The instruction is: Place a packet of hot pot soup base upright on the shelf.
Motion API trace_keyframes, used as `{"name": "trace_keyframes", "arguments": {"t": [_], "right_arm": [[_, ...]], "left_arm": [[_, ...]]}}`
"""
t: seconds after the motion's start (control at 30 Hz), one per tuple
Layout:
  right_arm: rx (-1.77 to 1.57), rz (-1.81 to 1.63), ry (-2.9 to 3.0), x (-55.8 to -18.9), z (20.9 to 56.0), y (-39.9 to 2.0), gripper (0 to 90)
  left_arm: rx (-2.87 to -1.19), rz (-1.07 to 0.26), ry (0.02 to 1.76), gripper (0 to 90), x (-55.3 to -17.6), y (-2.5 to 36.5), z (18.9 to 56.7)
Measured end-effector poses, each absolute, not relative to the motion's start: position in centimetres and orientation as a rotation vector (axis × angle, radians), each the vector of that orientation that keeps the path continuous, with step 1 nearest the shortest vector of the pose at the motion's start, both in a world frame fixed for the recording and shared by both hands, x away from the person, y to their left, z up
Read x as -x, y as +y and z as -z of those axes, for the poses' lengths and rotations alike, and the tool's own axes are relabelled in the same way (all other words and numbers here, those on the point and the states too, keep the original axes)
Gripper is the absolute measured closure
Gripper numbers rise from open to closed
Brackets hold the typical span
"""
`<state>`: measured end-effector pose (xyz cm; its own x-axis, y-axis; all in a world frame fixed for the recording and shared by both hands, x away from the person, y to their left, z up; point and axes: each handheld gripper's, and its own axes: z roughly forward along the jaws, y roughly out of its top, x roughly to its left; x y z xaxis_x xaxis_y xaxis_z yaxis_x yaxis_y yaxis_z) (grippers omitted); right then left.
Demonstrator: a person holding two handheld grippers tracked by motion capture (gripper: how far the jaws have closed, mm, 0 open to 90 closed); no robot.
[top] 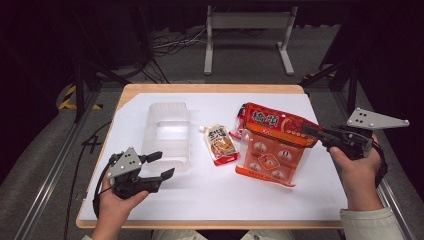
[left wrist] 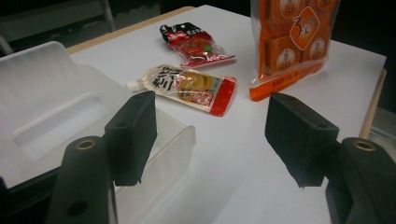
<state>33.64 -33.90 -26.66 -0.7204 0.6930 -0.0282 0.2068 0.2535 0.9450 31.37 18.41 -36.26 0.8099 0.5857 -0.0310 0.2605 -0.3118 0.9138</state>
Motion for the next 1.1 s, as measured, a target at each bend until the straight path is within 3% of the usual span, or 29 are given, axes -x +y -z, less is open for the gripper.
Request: {"name": "trace_keyframes", "arguments": {"t": [0.77,1.1], "right_arm": [[-0.607,-1.562,2.148,-32.9,23.1,-29.4,90.0],[-0.533,-1.592,2.165,-32.8,22.2,-27.6,90.0]], "left_arm": [[-1.775,-0.231,0.541,28.6,-33.8,15.0,36.7],[-1.747,-0.212,0.500,32.6,-34.4,14.1,36.4]]}}
